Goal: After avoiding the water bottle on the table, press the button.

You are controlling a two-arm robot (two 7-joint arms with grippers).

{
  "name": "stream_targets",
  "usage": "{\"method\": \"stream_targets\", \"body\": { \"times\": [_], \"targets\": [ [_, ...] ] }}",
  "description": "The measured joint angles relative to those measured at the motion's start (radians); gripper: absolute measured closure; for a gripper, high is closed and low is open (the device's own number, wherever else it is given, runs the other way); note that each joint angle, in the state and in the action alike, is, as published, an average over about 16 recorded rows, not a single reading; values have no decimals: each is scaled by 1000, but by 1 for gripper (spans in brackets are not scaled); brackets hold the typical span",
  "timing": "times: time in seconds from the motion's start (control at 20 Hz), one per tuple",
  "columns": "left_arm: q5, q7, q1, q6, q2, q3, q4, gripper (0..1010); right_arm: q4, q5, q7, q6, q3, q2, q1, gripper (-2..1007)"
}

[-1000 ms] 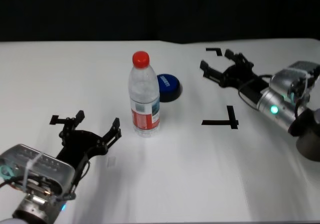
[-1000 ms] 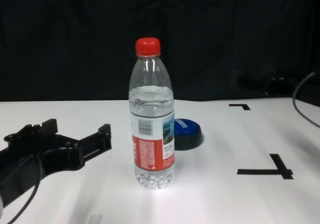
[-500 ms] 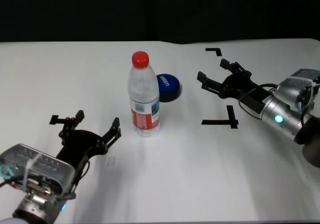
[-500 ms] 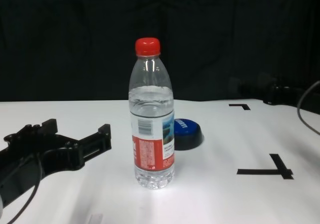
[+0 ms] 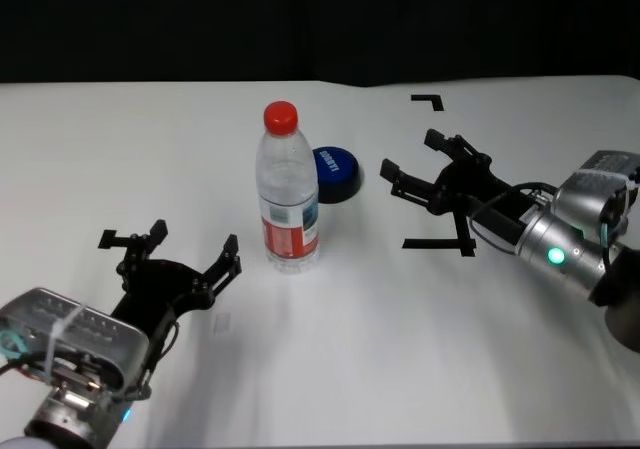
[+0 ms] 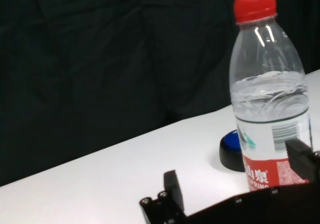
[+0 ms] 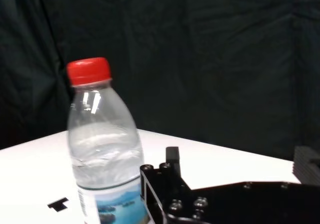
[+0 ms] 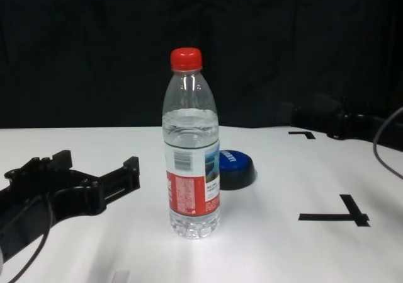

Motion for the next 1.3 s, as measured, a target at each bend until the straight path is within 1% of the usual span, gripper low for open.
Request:
{"method": "stream_targets", "body": {
  "times": [0.15,0.3,0.45,0.65,0.85,1.0,1.15,1.3],
  "targets": [
    [0,0,0,0,0,0,0,7,-38,12,-10,-1,-2,12,-29,3],
    [0,0,0,0,0,0,0,7,-79,21,-29,-3,-2,25,-61,3],
    [0,0,0,0,0,0,0,7,-119,25,-58,-6,0,35,-95,2],
    [0,0,0,0,0,0,0,7,-169,23,-112,-2,5,41,-140,2],
    [0,0,0,0,0,0,0,7,-219,14,-174,4,13,38,-189,3],
    [0,0,0,0,0,0,0,7,-257,0,-226,11,24,30,-230,3],
    [0,0,0,0,0,0,0,7,-290,-17,-279,17,38,16,-272,3],
    [0,0,0,0,0,0,0,7,-316,-33,-333,22,58,-3,-313,3]
  ]
}}
